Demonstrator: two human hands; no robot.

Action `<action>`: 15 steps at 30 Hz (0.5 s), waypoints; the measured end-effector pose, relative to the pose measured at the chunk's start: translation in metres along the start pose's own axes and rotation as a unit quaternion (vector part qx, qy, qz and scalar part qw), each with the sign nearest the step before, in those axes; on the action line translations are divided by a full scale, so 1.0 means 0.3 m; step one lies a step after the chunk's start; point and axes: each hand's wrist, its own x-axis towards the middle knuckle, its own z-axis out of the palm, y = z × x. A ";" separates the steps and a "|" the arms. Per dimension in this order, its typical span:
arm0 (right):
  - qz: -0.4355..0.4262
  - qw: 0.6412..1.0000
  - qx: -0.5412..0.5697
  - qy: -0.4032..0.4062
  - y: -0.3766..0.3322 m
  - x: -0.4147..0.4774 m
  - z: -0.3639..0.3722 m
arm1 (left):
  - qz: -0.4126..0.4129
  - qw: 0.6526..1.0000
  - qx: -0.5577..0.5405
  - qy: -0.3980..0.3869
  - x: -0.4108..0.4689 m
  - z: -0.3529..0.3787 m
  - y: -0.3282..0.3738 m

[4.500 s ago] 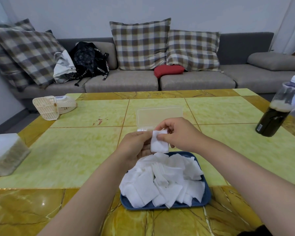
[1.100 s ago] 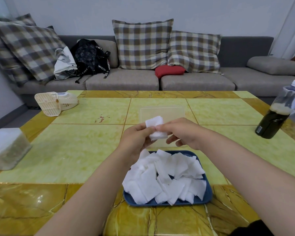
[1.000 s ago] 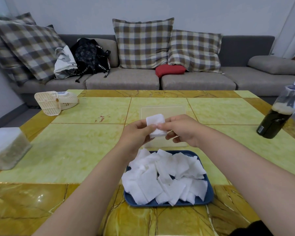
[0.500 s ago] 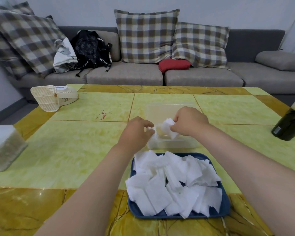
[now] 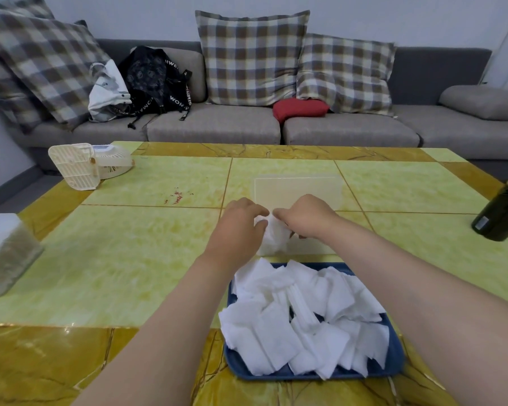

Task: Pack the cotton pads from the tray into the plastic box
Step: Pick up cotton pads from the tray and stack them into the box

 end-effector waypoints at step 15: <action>-0.053 0.985 0.139 -0.082 0.059 -0.001 -0.007 | 0.002 0.998 0.033 -0.047 0.027 0.020 0.037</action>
